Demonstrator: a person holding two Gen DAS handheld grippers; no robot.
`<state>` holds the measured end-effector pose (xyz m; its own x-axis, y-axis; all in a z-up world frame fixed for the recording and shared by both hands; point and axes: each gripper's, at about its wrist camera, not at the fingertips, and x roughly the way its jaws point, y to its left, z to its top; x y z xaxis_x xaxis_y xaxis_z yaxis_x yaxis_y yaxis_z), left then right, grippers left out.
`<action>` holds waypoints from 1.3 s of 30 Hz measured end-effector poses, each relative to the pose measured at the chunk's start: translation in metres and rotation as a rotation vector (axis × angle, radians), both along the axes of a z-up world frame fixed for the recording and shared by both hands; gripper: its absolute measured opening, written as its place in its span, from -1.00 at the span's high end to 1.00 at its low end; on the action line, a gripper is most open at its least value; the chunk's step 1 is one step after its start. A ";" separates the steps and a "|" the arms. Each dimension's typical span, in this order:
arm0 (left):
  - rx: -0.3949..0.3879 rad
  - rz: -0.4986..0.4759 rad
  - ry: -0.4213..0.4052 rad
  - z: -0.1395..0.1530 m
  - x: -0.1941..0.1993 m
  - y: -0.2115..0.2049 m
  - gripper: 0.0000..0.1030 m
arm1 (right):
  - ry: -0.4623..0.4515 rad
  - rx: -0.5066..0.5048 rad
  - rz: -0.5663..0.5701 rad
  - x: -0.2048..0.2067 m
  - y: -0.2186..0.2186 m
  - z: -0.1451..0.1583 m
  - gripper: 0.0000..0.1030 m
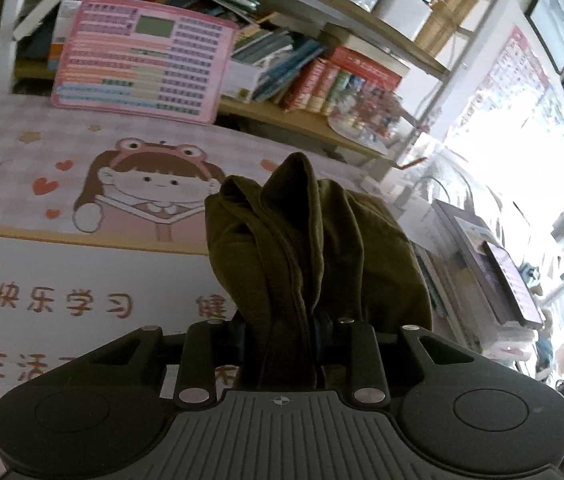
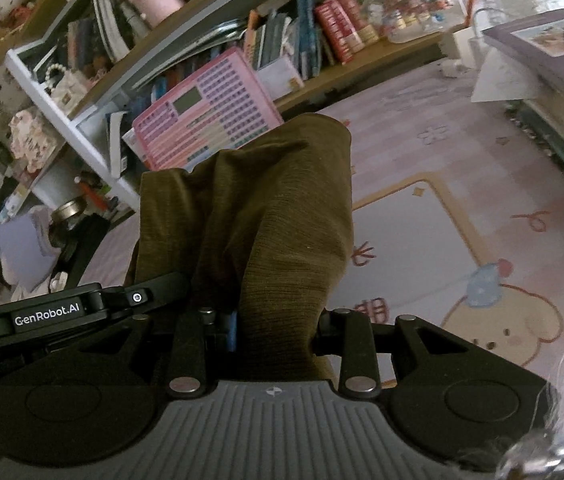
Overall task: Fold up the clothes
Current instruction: 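Lift the brown bundle with both grippers and carry it toward the pink keyboard toy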
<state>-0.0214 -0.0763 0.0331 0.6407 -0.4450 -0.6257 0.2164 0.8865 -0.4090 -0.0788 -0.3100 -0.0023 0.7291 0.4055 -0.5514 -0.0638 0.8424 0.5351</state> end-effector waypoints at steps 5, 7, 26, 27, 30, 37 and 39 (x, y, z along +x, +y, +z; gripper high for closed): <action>0.000 -0.008 0.002 0.000 0.001 -0.005 0.47 | -0.003 -0.001 -0.008 -0.003 -0.008 -0.001 0.44; 0.000 -0.007 -0.001 0.000 0.003 -0.004 0.47 | -0.008 -0.004 -0.006 0.000 -0.008 0.000 0.44; -0.103 0.080 0.021 -0.005 0.100 0.097 0.43 | -0.077 -0.112 0.153 0.115 0.072 0.026 0.44; -0.111 0.088 0.025 -0.007 0.109 0.106 0.43 | -0.076 -0.118 0.166 0.127 0.080 0.027 0.44; -0.144 0.105 0.043 -0.015 0.141 0.136 0.43 | -0.068 -0.142 0.207 0.165 0.107 0.028 0.44; -0.181 0.127 0.067 -0.036 0.215 0.200 0.44 | -0.054 -0.194 0.282 0.261 0.176 0.021 0.44; -0.180 0.139 0.063 -0.042 0.228 0.212 0.44 | -0.052 -0.198 0.292 0.281 0.191 0.016 0.44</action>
<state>0.2063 0.1356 -0.0084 0.6654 -0.4637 -0.5850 0.0665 0.8174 -0.5722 0.2024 -0.1191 0.0139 0.6272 0.4901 -0.6053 -0.3404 0.8716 0.3528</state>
